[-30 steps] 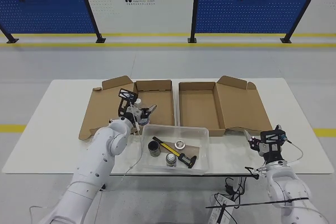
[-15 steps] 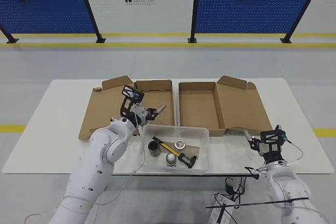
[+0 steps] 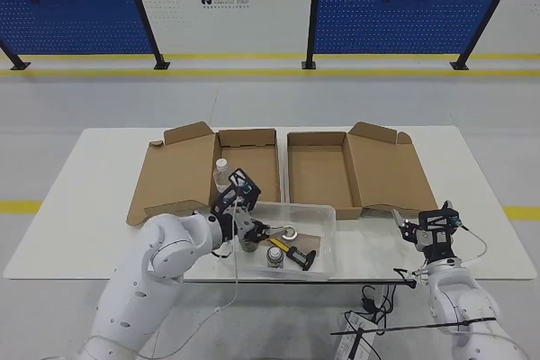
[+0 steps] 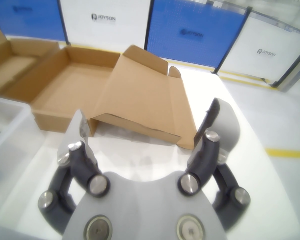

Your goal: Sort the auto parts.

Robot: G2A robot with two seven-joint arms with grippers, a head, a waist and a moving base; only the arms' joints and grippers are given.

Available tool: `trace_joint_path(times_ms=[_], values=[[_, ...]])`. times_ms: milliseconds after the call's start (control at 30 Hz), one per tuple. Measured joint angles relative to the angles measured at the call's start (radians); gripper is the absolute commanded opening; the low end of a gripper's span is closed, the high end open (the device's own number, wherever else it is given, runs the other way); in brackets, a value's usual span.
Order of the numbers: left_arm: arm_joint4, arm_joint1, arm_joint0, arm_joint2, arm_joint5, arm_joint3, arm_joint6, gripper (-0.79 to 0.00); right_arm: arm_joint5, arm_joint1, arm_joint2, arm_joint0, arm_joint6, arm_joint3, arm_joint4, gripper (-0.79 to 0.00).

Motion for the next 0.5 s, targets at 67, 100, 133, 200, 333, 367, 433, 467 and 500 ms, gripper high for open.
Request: trace_joint_path(times_ms=[67, 100, 133, 200, 333, 367, 433, 467, 500], values=[[-0.040, 0.004, -0.013, 0.005, -0.013, -0.002, -0.076, 0.000, 0.000, 0.000, 0.000, 0.000, 0.000, 0.000, 0.000, 0.000], [-0.066, 0.007, -0.026, 0.005, -0.025, -0.004, -0.126, 0.000, 0.000, 0.000, 0.000, 0.000, 0.000, 0.000, 0.000, 0.000], [-0.085, 0.009, -0.036, 0.005, -0.031, -0.005, -0.162, 0.000, 0.000, 0.000, 0.000, 0.000, 0.000, 0.000, 0.000, 0.000], [-0.130, 0.014, -0.056, 0.005, -0.045, -0.007, -0.234, 0.000, 0.000, 0.000, 0.000, 0.000, 0.000, 0.000, 0.000, 0.000], [-0.141, 0.016, -0.060, 0.004, -0.048, -0.007, -0.252, 0.000, 0.000, 0.000, 0.000, 0.000, 0.000, 0.000, 0.000, 0.000], [-0.140, 0.016, -0.060, 0.004, -0.047, -0.007, -0.251, 0.000, 0.000, 0.000, 0.000, 0.000, 0.000, 0.000, 0.000, 0.000], [-0.140, 0.016, -0.060, 0.004, -0.047, -0.007, -0.250, 0.000, 0.000, 0.000, 0.000, 0.000, 0.000, 0.000, 0.000, 0.000], [-0.140, 0.016, -0.060, 0.004, -0.047, -0.007, -0.250, 0.000, 0.000, 0.000, 0.000, 0.000, 0.000, 0.000, 0.000, 0.000], [-0.140, 0.016, -0.060, 0.004, -0.047, -0.007, -0.250, 0.000, 0.000, 0.000, 0.000, 0.000, 0.000, 0.000, 0.000, 0.000]])
